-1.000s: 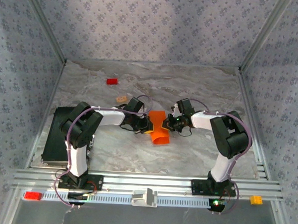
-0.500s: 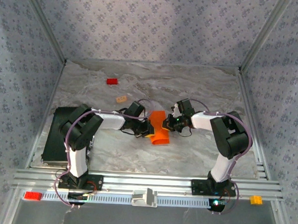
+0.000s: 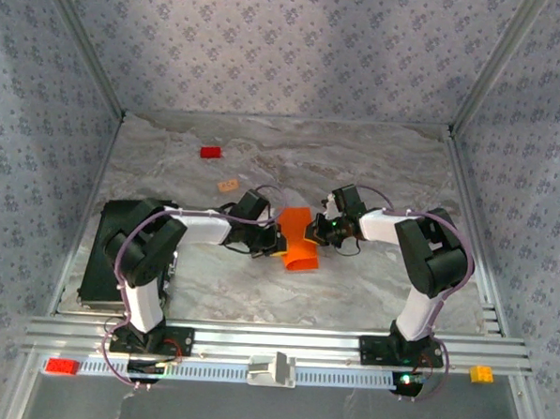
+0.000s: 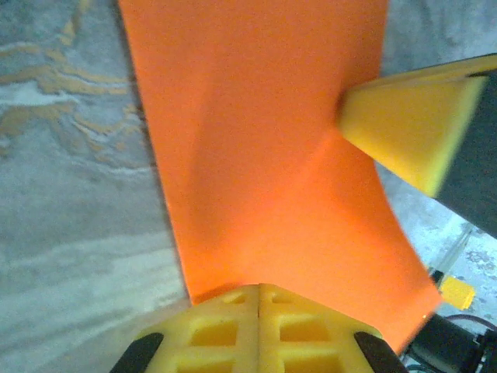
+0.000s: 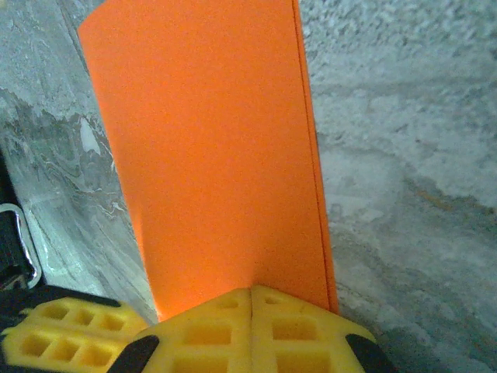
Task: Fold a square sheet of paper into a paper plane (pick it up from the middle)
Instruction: First fold the square sheet of paper in half at the center of the table.
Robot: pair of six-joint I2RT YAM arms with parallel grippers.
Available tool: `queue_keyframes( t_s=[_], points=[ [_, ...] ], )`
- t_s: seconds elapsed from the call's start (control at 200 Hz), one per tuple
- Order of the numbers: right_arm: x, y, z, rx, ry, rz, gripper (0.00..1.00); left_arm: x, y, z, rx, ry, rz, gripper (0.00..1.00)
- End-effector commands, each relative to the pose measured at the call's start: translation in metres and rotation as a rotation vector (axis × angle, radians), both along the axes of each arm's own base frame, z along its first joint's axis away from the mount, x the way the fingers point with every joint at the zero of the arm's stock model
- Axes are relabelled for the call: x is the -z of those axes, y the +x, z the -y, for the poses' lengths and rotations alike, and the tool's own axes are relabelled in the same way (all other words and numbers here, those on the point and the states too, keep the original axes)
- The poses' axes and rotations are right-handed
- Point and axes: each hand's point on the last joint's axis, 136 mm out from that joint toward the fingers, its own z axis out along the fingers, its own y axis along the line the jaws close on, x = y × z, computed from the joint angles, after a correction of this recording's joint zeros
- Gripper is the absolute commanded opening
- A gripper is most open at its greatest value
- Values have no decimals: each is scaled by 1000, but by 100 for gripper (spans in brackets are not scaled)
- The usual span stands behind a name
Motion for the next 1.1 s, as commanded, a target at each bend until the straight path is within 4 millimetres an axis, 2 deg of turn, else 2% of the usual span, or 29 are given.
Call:
queue_keyframes(
  t_s=[0.0,0.095,0.3,0.555,0.68,0.785,0.979,1.094],
  points=[
    [64,-47,50,68,-262,-213,0,-31,4,8,-12,-63,27,3],
    [64,-48,49,68,-262,-214,0,-35,2,14,-6,-109,20,4],
    [64,-49,50,68,-263,-215,0,-12,-8,17,1,-113,-40,4],
    [64,-50,52,71,-269,-216,0,30,-27,-2,14,-21,-94,3],
    [65,-51,52,71,-271,-215,0,43,-36,-15,31,38,-97,3],
    [65,-52,52,74,-270,-218,0,34,-32,-13,35,35,-69,3],
    [65,-52,52,71,-271,-216,0,-8,-14,8,30,-37,-10,3],
    [65,-52,52,73,-271,-217,0,-17,-11,13,26,-58,2,4]
  ],
)
